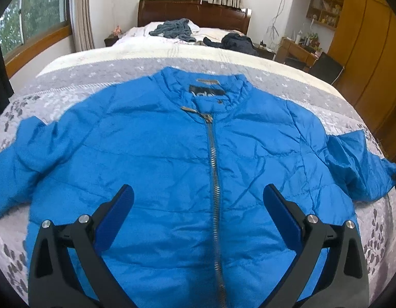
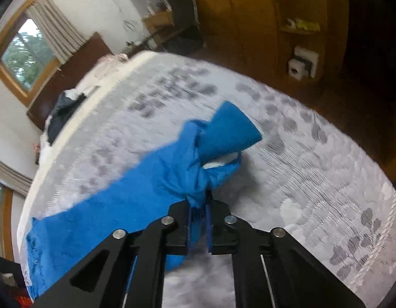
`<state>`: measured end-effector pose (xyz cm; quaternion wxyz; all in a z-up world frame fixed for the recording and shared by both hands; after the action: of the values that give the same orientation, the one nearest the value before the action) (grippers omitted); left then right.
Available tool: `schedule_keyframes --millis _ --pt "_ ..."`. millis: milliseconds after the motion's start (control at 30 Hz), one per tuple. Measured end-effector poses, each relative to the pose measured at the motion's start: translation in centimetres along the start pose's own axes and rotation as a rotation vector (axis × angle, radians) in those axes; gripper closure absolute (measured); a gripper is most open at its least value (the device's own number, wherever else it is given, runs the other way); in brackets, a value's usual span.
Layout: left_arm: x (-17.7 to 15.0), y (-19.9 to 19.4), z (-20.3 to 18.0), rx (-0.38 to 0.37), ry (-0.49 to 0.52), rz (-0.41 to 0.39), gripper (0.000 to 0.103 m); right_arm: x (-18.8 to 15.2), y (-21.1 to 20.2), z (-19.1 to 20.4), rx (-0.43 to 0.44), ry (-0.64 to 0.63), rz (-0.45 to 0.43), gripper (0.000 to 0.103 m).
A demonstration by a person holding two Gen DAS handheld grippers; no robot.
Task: Fold large clothes
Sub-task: 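Fold the held sleeve across the jacket front toward the zipper with the right gripper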
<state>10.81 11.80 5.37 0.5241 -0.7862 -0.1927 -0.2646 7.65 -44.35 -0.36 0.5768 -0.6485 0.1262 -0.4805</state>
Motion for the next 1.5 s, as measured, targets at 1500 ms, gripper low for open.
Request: schedule_keyframes --millis 1500 --pt "0.7 -2.1 6.5 -0.102 -0.155 0.032 0.003 -31.5 -12.0 35.8 0.477 -1.01 0.096 0.089"
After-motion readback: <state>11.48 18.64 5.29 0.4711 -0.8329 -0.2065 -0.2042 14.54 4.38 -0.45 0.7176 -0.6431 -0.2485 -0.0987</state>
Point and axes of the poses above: each gripper's, at about its wrist camera, not at the fingertips, and y roughly the way its jaws point, z to its left, x to its top, the point moved 2 cm from there along y, roughly the way its jaws point, and after that the axes turned 14 degrees about -x, right-handed, at the moved point
